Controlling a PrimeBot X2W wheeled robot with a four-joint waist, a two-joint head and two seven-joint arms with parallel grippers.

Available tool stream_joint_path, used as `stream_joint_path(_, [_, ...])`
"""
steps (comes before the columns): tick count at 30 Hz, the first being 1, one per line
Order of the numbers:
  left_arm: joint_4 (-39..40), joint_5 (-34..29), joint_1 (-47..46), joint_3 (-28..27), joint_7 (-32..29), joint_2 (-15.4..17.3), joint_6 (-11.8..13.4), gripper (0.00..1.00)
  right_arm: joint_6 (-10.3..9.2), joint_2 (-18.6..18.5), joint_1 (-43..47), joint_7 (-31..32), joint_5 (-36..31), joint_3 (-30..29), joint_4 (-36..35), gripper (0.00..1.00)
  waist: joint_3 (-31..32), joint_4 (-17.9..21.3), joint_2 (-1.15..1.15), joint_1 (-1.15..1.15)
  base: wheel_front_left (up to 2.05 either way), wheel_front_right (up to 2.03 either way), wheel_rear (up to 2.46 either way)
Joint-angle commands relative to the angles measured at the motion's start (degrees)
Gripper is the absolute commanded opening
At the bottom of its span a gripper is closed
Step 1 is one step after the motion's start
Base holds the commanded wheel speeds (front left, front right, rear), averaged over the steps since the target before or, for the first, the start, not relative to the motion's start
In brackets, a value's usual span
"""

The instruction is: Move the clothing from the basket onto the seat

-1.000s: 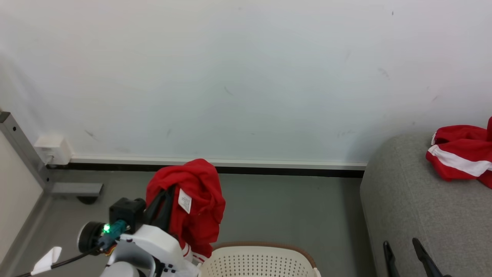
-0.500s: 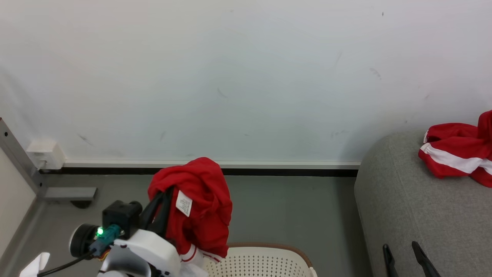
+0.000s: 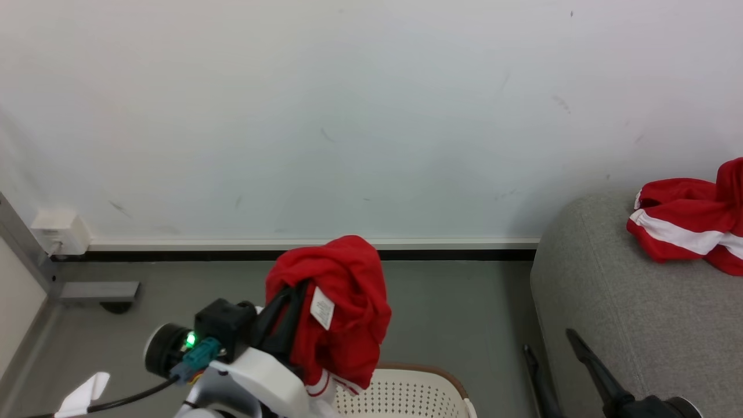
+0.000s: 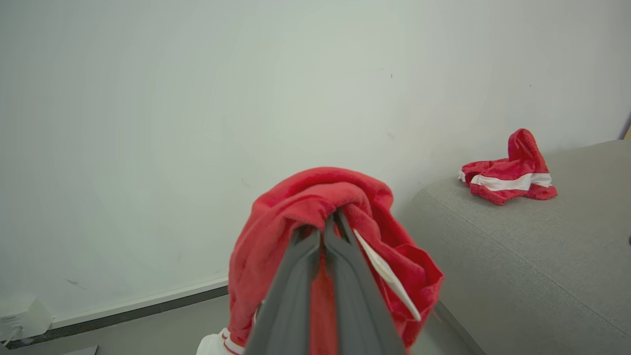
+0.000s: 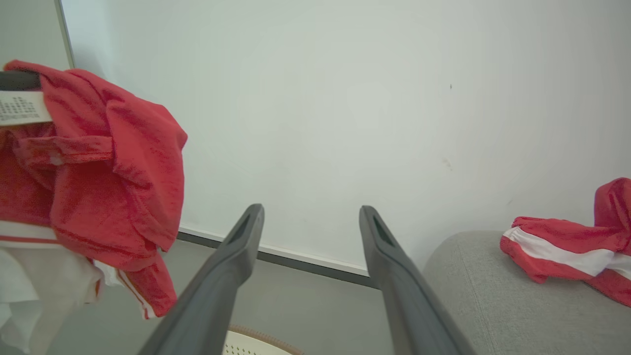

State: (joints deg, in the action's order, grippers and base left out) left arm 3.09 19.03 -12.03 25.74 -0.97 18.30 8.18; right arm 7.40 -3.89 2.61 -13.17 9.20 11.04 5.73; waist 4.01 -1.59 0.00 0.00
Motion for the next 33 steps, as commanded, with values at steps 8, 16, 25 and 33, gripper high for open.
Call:
stream_joint_path(8, [0.5,-1.6,-2.8,6.1,-1.4,-2.9,-3.0,0.0,0.14,-4.9,-4.1,3.2,2.3,9.2,-5.1,1.0,-0.4,0.1,0.0,0.0,0.0,0.0,0.0])
stream_joint_path(16, [-1.6,-2.5,-4.4,11.2,-1.5,-6.1,-5.1,0.0,0.13,-7.0,-6.1,6.0,4.7,16.1,-8.2,1.0,-0.6,0.6,0.0,0.0,0.0,0.0,0.0])
stream_joint_path(25, [-2.6,-2.3,-4.9,15.6,-1.9,-8.7,-7.3,0.0,0.12,-8.0,-6.7,6.7,6.0,18.4,-7.7,1.0,-0.5,1.1,0.0,0.0,0.0,0.0,0.0])
stream_joint_path(33, [-1.0,-0.7,-4.7,18.4,-3.7,-9.2,-9.5,0.0,0.12,-9.0,-6.9,7.2,4.9,19.1,-6.1,1.0,-0.3,1.3,0.0,0.0,0.0,0.0,0.0])
